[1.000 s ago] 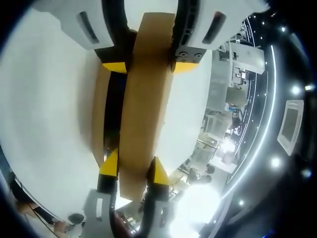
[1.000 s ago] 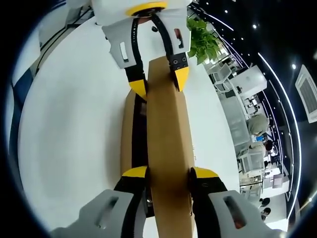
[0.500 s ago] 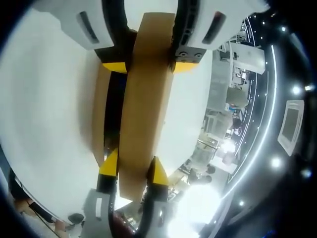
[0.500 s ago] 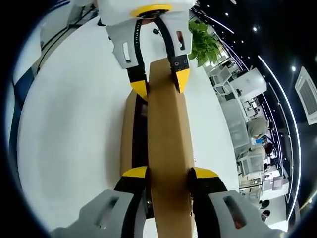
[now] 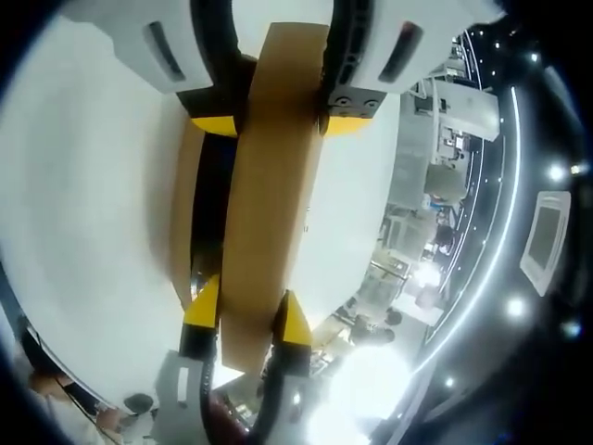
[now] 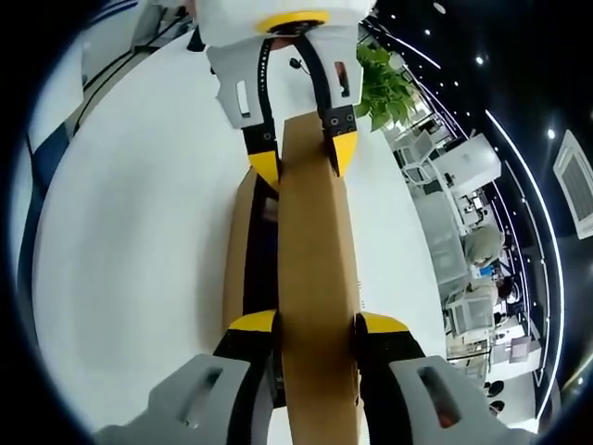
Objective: Operate the shoe box by opening the lid, removing the specified soft item, and placing it in the target area until the item is outside and the box remains undamaged.
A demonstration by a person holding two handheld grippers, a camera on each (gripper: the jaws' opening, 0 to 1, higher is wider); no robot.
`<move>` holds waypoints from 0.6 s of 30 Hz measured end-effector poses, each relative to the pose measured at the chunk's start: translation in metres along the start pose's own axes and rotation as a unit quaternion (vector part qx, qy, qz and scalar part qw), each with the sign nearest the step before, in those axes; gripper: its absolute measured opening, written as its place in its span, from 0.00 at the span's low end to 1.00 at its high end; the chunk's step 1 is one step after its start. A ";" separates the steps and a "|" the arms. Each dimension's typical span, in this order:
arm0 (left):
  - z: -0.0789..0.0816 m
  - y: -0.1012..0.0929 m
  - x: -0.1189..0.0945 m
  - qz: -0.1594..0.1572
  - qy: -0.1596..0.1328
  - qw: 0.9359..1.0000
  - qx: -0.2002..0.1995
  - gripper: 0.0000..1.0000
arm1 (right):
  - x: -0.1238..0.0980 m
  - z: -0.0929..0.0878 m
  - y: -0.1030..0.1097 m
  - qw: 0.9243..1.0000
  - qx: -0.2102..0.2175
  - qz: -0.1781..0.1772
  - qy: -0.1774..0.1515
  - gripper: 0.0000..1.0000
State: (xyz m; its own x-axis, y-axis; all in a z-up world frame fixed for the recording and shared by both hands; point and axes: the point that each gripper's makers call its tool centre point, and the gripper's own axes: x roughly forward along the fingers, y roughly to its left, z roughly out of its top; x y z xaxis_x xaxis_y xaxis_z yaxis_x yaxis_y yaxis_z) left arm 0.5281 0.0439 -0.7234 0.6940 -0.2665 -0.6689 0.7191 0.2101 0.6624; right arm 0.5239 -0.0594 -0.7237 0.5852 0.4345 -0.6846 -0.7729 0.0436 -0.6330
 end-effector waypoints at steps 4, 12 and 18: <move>0.002 0.005 -0.002 0.011 0.001 1.000 0.018 0.32 | -0.003 0.002 -0.003 1.000 -0.004 0.007 0.001 0.31; 0.002 0.009 -0.003 -0.001 -0.008 1.000 0.005 0.32 | -0.005 0.004 -0.006 1.000 0.002 0.015 0.006 0.31; 0.003 0.011 -0.003 -0.007 -0.012 1.000 0.006 0.32 | -0.004 0.004 -0.009 1.000 0.005 0.013 0.004 0.31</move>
State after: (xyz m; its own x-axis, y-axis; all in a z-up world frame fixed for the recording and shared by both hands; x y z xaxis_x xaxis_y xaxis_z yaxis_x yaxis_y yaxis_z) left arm 0.5333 0.0439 -0.7129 0.6829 -0.2914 -0.6699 0.7279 0.1942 0.6576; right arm 0.5274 -0.0581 -0.7142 0.5660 0.4290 -0.7040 -0.7907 0.0408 -0.6109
